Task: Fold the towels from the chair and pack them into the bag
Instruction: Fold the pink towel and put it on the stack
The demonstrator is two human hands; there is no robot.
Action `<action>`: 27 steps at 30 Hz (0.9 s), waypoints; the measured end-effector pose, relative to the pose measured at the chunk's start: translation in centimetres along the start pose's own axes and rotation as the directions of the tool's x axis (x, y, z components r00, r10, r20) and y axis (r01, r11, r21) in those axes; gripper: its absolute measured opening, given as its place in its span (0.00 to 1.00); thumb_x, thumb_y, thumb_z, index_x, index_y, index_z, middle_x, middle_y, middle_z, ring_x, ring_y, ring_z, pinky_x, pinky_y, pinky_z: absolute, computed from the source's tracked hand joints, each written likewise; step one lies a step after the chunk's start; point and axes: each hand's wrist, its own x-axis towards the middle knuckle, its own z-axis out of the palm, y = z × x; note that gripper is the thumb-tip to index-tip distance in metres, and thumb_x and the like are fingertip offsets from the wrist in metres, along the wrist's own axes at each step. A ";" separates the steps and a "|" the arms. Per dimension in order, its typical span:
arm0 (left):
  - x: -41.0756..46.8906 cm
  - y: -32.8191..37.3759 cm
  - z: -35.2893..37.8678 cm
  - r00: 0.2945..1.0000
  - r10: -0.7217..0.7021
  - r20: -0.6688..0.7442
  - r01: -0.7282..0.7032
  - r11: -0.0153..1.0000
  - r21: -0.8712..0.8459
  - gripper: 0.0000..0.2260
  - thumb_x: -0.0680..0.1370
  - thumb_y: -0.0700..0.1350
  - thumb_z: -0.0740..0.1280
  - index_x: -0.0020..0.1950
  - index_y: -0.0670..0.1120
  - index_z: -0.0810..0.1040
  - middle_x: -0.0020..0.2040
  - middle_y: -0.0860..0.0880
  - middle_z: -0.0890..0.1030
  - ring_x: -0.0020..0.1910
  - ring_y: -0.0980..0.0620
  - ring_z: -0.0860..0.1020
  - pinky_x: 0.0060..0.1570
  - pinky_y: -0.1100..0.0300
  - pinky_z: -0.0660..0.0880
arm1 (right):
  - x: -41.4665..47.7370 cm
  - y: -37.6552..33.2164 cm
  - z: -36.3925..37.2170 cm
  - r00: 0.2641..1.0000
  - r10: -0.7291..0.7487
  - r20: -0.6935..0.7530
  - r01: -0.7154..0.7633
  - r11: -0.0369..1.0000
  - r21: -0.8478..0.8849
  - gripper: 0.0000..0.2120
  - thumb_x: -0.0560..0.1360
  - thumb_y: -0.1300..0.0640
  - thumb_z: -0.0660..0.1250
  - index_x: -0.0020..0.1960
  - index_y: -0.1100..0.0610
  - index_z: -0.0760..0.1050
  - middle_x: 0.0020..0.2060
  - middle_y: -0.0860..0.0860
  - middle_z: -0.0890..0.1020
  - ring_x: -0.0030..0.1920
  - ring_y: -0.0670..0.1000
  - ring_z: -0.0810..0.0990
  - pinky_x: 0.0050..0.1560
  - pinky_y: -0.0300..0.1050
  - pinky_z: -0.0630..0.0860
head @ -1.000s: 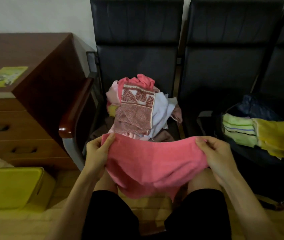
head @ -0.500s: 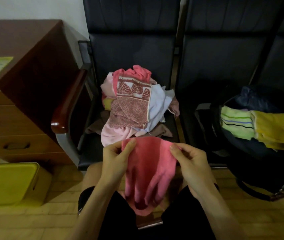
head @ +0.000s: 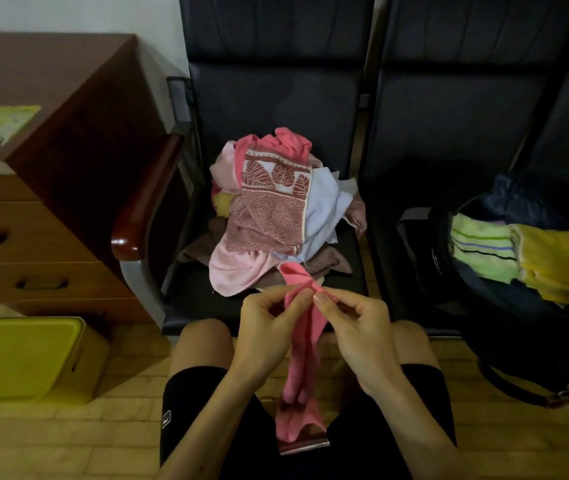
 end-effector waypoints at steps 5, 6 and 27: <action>0.2 -0.5 -0.1 0.999 0.032 0.025 -0.034 0.997 0.068 0.05 0.79 0.43 0.71 0.46 0.48 0.86 0.38 0.50 0.85 0.39 0.54 0.81 0.42 0.51 0.78 | -0.2 -0.5 0.7 0.999 0.049 -0.009 -0.049 0.997 0.064 0.07 0.76 0.54 0.69 0.48 0.55 0.85 0.42 0.54 0.87 0.48 0.52 0.86 0.54 0.62 0.80; 0.3 -0.5 -0.2 0.997 0.055 0.045 -0.059 0.995 0.083 0.04 0.78 0.46 0.72 0.47 0.49 0.86 0.38 0.51 0.84 0.40 0.54 0.80 0.42 0.50 0.78 | -0.2 -0.7 0.8 0.997 0.072 -0.005 -0.071 0.994 0.087 0.11 0.76 0.50 0.67 0.45 0.54 0.86 0.41 0.55 0.87 0.46 0.53 0.86 0.53 0.62 0.81; 6.6 0.0 -2.1 0.739 0.309 0.599 -0.662 0.499 0.559 0.12 0.82 0.42 0.62 0.61 0.44 0.82 0.49 0.45 0.79 0.47 0.46 0.78 0.43 0.47 0.76 | 4.9 2.9 -3.0 0.969 -0.238 0.071 0.237 0.798 -0.554 0.26 0.71 0.56 0.76 0.66 0.45 0.71 0.61 0.40 0.70 0.63 0.38 0.67 0.60 0.29 0.67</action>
